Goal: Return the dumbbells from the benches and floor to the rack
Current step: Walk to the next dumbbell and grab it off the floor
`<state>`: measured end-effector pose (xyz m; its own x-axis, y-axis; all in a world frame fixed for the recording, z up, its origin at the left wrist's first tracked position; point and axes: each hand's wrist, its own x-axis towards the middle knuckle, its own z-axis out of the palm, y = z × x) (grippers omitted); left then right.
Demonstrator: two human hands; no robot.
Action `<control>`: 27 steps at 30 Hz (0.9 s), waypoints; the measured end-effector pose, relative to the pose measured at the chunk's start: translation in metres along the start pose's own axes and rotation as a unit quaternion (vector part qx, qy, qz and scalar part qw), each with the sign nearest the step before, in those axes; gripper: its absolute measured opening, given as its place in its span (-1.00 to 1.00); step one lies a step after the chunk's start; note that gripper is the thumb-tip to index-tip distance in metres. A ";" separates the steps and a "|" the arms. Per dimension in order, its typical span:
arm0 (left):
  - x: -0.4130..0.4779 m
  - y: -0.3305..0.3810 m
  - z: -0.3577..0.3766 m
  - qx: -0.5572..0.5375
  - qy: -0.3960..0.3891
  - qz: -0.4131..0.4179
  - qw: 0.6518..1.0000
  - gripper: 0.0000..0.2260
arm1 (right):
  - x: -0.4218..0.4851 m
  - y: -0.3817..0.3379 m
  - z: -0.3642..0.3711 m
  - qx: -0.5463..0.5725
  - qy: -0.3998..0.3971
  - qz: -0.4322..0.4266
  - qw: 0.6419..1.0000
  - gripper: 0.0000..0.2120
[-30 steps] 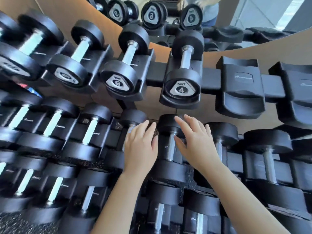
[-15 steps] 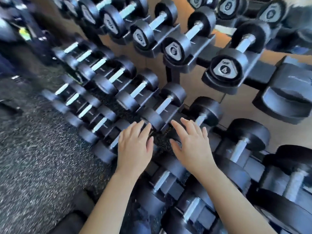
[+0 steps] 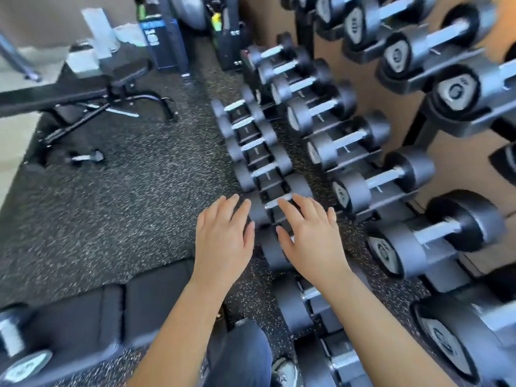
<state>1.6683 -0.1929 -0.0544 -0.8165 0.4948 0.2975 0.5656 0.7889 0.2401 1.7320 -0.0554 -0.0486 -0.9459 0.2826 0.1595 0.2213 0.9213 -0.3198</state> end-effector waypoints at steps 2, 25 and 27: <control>-0.010 -0.014 -0.009 0.006 0.008 -0.025 1.000 -0.67 | 0.002 -0.019 0.004 0.004 -0.003 -0.027 1.000 -0.55; -0.287 -0.230 -0.142 0.069 0.110 -0.319 0.939 -0.65 | -0.118 -0.332 0.086 0.023 -0.121 -0.326 0.937 -0.56; -0.322 -0.248 -0.154 0.076 0.113 -0.330 0.934 -0.65 | -0.142 -0.363 0.096 0.026 -0.135 -0.341 0.930 -0.56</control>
<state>1.8086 -0.6037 -0.0672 -0.9261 -0.1945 0.3234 -0.0901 0.9461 0.3110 1.7627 -0.4559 -0.0446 -0.8889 -0.4465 0.1030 -0.4567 0.8454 -0.2771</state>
